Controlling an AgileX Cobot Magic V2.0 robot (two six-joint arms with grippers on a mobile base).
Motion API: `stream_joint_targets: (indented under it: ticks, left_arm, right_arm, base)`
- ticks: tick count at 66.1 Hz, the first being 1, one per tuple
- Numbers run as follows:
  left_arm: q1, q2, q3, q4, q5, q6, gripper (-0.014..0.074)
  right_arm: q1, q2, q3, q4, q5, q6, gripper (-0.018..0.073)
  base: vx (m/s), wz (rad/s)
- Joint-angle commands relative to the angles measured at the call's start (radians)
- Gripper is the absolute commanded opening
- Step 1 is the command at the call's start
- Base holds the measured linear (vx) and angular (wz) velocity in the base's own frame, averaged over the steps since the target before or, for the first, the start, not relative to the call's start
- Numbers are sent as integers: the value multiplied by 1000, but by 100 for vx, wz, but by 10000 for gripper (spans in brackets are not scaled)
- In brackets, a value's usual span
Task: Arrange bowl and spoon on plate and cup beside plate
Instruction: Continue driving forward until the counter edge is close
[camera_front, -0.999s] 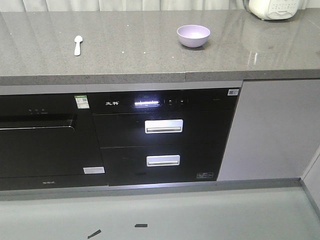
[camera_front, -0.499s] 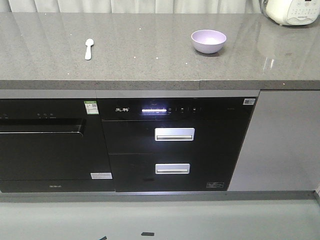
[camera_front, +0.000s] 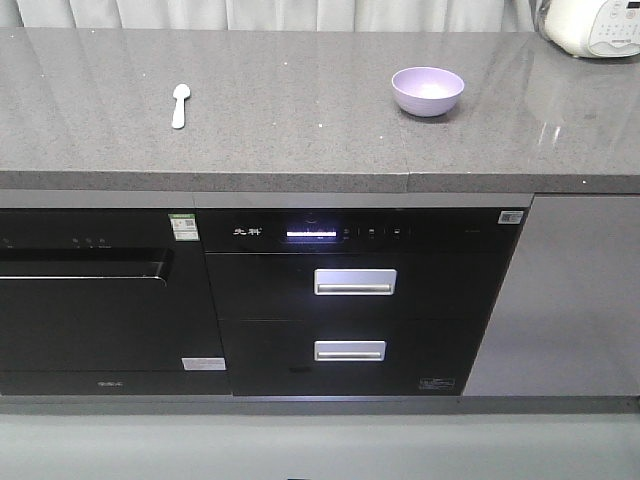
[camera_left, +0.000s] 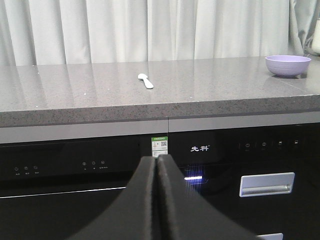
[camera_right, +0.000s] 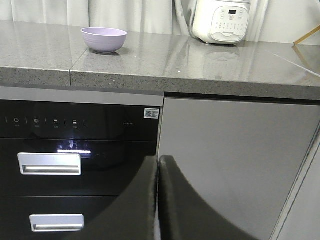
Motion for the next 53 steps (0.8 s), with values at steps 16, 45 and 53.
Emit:
stream_joint_targets:
  ticks: [16, 45, 53]
  left_arm:
    - [0, -17, 30, -1, -71, -8, -6]
    - [0, -17, 30, -1, -71, -8, -6]
    - [0, -17, 30, -1, -71, -8, -6]
  right_arm:
    - [-3, -12, 17, -3, -75, -7, -6]
    - [-3, -12, 17, -3, -75, -7, -6]
    - [-3, -12, 17, -3, -77, -7, -6]
  base:
    - [5, 3]
    - [6, 2]
    - [6, 3]
